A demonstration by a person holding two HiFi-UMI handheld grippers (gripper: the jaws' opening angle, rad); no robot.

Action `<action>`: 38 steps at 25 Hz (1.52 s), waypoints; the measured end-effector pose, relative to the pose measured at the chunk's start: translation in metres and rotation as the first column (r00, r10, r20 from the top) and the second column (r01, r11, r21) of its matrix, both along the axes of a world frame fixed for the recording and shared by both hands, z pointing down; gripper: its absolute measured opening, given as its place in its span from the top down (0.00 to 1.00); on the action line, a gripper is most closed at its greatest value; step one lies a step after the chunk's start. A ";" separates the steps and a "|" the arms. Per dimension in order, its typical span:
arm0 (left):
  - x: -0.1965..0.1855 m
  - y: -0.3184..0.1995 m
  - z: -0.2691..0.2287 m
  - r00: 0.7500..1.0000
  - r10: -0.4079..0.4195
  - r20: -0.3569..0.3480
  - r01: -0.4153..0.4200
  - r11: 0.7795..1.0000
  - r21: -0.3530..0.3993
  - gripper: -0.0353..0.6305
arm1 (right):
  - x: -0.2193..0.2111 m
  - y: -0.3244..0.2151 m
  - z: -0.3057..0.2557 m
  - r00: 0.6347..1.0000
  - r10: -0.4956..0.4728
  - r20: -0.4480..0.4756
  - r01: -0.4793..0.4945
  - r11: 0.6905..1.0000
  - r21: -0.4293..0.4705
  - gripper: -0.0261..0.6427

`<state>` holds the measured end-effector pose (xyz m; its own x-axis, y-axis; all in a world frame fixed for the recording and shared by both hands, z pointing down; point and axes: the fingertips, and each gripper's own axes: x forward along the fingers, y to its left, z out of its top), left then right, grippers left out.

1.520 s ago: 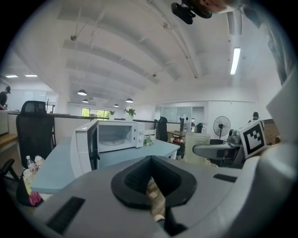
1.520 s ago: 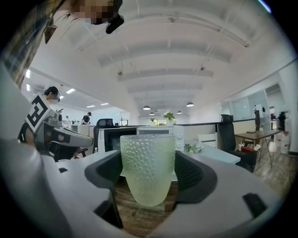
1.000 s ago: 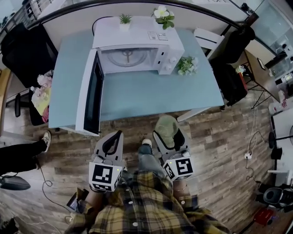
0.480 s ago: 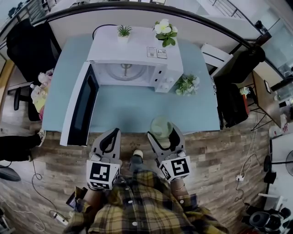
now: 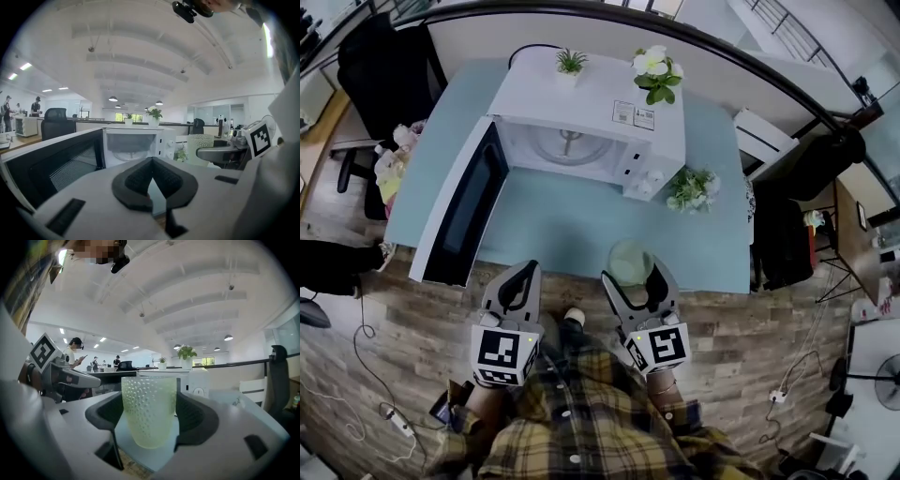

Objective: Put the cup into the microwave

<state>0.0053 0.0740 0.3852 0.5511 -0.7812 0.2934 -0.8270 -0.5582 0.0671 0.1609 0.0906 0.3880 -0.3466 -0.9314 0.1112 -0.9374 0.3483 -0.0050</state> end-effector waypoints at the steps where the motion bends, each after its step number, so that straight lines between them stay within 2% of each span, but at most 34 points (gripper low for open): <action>1: -0.001 -0.001 0.000 1.000 -0.010 0.002 0.010 1.000 -0.002 0.96 | 0.000 -0.001 0.001 1.000 -0.008 0.005 0.008 1.000 -0.004 0.44; 12: -0.003 -0.032 0.010 0.998 -0.056 0.007 0.056 0.998 -0.030 0.96 | -0.002 -0.038 0.013 0.999 -0.051 0.012 0.051 0.998 -0.035 0.44; 26: -0.001 -0.127 0.003 0.999 -0.039 -0.024 0.039 0.999 -0.005 0.96 | -0.008 -0.131 0.006 0.998 -0.057 -0.003 0.057 0.998 -0.020 0.44; 38: -0.018 -0.181 0.011 0.999 0.001 -0.035 -0.001 1.000 -0.006 0.96 | -0.040 -0.193 0.015 0.998 -0.067 -0.011 0.066 0.998 -0.018 0.44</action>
